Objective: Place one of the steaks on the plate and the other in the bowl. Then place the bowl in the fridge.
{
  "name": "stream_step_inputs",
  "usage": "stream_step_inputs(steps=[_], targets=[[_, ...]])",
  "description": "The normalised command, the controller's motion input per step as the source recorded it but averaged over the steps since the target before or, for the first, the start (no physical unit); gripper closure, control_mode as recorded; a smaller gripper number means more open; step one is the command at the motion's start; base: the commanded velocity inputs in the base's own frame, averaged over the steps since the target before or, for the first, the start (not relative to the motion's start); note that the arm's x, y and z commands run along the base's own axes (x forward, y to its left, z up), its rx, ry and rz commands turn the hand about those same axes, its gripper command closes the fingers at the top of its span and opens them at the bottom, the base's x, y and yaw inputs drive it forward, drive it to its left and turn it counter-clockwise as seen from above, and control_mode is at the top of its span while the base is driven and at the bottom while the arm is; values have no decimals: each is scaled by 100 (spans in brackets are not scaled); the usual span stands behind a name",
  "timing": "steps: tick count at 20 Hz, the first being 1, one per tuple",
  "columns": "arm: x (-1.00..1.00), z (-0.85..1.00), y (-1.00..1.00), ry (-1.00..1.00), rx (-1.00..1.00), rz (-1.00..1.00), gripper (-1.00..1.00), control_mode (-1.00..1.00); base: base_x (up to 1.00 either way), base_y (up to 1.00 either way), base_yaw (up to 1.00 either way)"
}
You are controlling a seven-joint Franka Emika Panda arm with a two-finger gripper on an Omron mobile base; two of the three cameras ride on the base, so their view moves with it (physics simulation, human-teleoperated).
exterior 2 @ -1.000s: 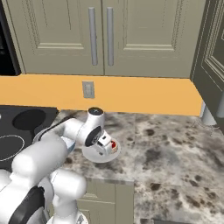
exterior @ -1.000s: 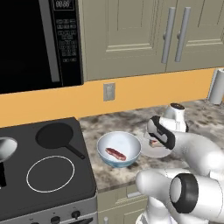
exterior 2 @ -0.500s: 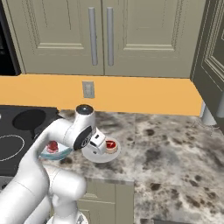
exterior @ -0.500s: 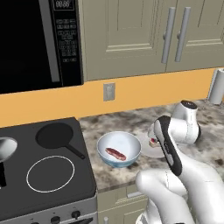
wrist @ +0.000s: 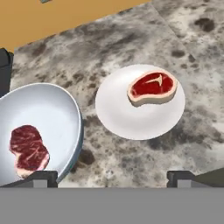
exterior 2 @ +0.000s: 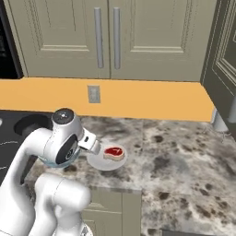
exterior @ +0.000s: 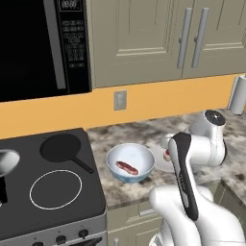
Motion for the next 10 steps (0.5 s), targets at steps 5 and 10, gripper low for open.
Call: stream_step_inputs(steps=[5,10], targets=[[0,0,0,0,0,0,-100,100,-88,28,7],[0,0,0,0,0,0,-100,100,-100,66,8]])
